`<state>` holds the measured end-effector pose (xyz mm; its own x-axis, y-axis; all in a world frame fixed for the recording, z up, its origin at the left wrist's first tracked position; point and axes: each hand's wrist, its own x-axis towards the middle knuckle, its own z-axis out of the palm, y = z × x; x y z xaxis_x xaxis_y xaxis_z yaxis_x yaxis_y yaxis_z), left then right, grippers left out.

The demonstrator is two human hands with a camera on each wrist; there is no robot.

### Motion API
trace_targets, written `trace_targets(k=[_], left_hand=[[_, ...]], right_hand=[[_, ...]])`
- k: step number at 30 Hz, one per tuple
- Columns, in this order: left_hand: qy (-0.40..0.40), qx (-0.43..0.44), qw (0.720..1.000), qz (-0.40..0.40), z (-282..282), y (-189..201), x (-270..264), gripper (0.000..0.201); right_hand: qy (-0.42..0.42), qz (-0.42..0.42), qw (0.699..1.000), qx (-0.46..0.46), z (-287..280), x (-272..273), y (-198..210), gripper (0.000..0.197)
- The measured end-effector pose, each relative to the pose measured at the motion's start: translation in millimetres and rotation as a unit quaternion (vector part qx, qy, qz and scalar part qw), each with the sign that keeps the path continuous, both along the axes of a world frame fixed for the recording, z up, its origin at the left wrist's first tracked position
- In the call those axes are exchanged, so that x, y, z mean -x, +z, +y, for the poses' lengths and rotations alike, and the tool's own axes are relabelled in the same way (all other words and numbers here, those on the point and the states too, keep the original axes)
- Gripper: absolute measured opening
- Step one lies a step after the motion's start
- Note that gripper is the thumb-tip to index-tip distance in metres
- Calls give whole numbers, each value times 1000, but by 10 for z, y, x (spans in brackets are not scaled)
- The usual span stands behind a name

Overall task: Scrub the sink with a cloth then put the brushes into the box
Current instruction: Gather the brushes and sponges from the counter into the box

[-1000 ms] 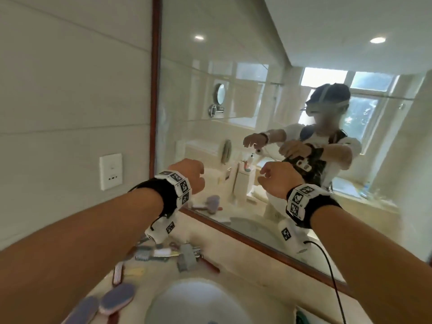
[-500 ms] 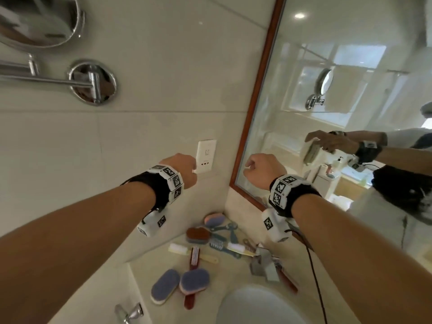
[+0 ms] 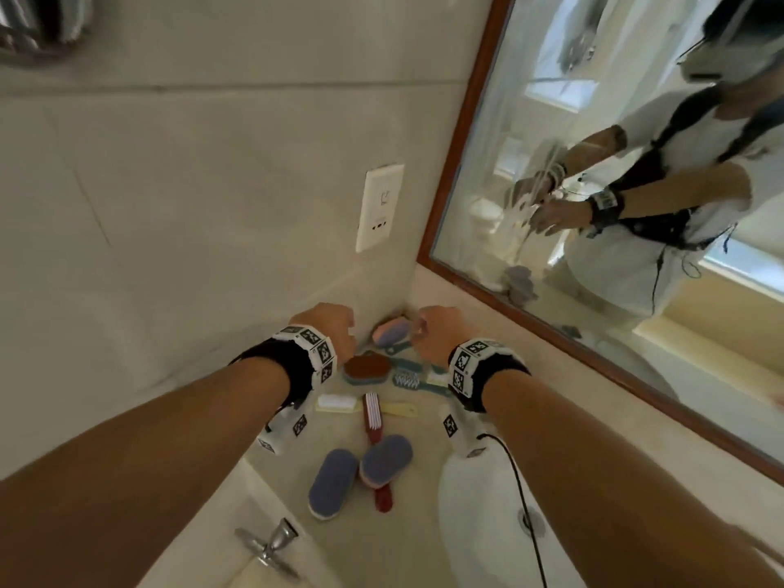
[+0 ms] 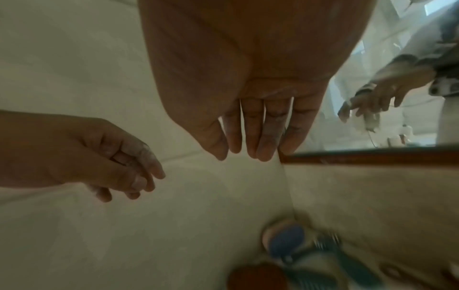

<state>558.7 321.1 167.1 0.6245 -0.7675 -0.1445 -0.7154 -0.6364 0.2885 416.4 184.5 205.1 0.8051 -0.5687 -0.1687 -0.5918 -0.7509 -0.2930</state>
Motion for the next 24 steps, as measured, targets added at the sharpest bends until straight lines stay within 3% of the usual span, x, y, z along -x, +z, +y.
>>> trace_targets(k=[4, 6, 9, 11, 14, 17, 20, 24], left_hand=[[0, -63, 995, 72, 83, -757, 176, 51], [11, -93, 991, 95, 152, -1129, 261, 63], [22, -147, 979, 140, 271, -1620, 394, 78], [26, -173, 972, 154, 335, -1885, 511, 72], [43, -192, 966, 167, 351, -2111, 674, 58], [38, -213, 962, 166, 310, -2208, 767, 73], [37, -210, 963, 165, 318, -2282, 772, 85], [29, -197, 968, 152, 382, -2355, 744, 82]], right_hand=[[-6, 101, 995, -13, 71, 31, -825, 19], [-6, 138, 989, -60, 110, 65, -1192, 41], [43, 198, 977, -65, 202, 99, -1615, 63], [83, 231, 969, -40, 279, 125, -1846, 67], [109, 240, 964, -18, 365, 191, -2162, 76], [125, 248, 960, -14, 408, 288, -2403, 98], [127, 248, 960, -12, 396, 327, -2511, 96], [99, 223, 969, -41, 384, 362, -2529, 93]])
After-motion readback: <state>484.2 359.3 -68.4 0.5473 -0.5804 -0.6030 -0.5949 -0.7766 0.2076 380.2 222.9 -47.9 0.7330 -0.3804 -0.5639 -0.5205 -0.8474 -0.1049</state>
